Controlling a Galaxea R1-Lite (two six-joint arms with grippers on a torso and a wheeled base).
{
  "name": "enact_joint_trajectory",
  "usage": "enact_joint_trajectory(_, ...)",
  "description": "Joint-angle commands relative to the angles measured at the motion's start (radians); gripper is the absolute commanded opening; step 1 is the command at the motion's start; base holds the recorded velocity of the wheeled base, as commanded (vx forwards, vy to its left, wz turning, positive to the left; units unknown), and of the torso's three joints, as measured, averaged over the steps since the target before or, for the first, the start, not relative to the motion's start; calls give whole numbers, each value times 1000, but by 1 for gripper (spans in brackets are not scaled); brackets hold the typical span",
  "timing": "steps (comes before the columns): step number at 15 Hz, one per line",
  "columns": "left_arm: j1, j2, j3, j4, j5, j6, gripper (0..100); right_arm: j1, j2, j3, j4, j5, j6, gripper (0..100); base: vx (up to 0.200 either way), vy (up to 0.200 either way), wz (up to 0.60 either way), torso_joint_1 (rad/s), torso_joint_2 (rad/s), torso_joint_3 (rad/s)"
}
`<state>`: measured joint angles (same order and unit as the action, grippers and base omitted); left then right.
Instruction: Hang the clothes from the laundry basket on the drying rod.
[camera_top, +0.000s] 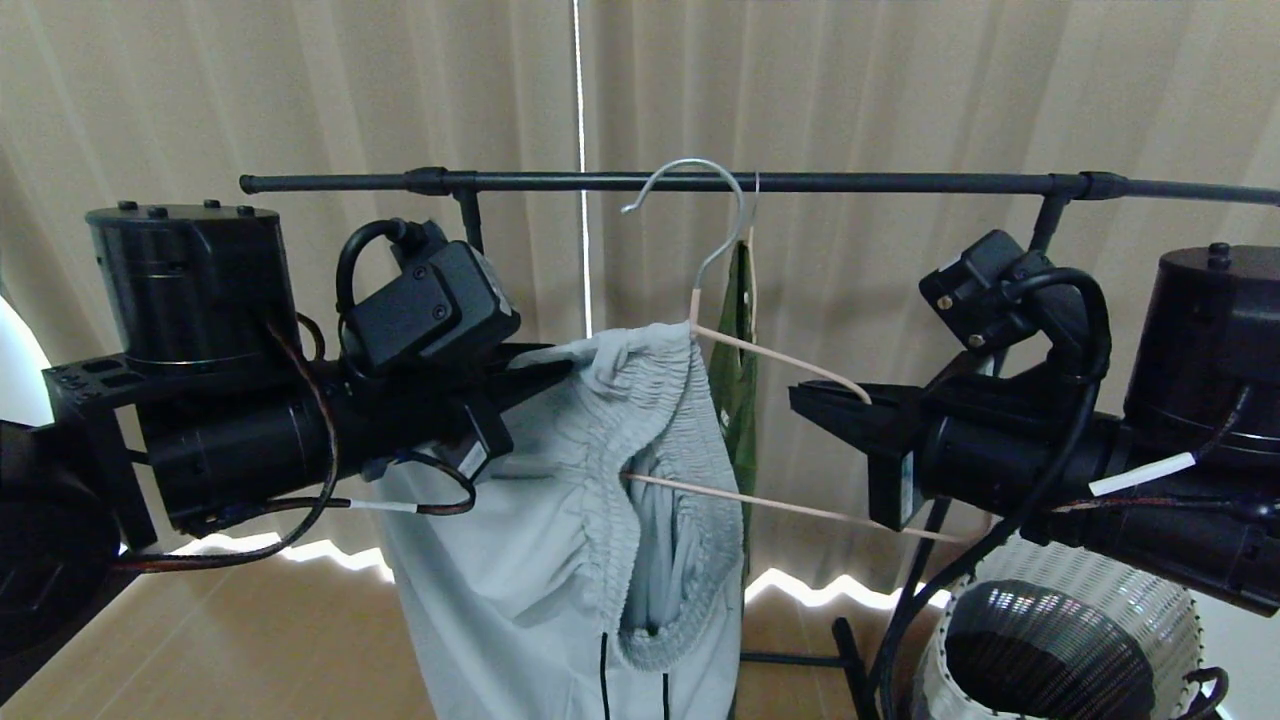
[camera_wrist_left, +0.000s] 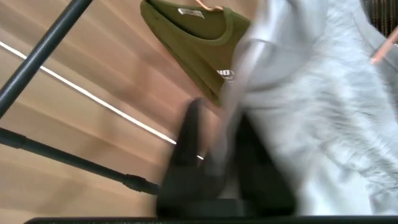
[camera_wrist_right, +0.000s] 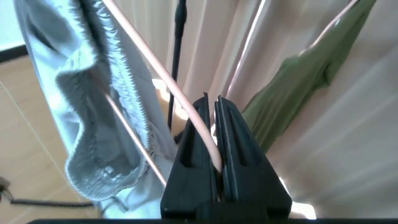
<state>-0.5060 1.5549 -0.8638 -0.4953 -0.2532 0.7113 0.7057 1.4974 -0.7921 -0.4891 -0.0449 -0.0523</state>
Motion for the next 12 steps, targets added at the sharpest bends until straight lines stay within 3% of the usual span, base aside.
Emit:
enact_joint_trajectory(1,0,-4,12,3,0,0,0,1,-2,4,-5,0,0,0,0,0,0,0,0,0)
enact_joint_trajectory(6,-2,-15,23,-31,2,2,0,1,-22,5,-5,-1,2,0,0,0,0,0,0,0)
enact_joint_trajectory(7,-5,-15,23,-32,3,0,0,1,-23,7,-5,-1,0,100,0,0,0,0,0,0)
enact_joint_trajectory(9,-5,-15,22,-31,11,-3,0,1,-22,8,-3,-1,-1,100,0,0,0,0,0,0)
enact_joint_trajectory(12,4,-16,54,-35,117,-10,0,-5,-20,11,-5,-9,0,100,0,0,0,0,0,0)
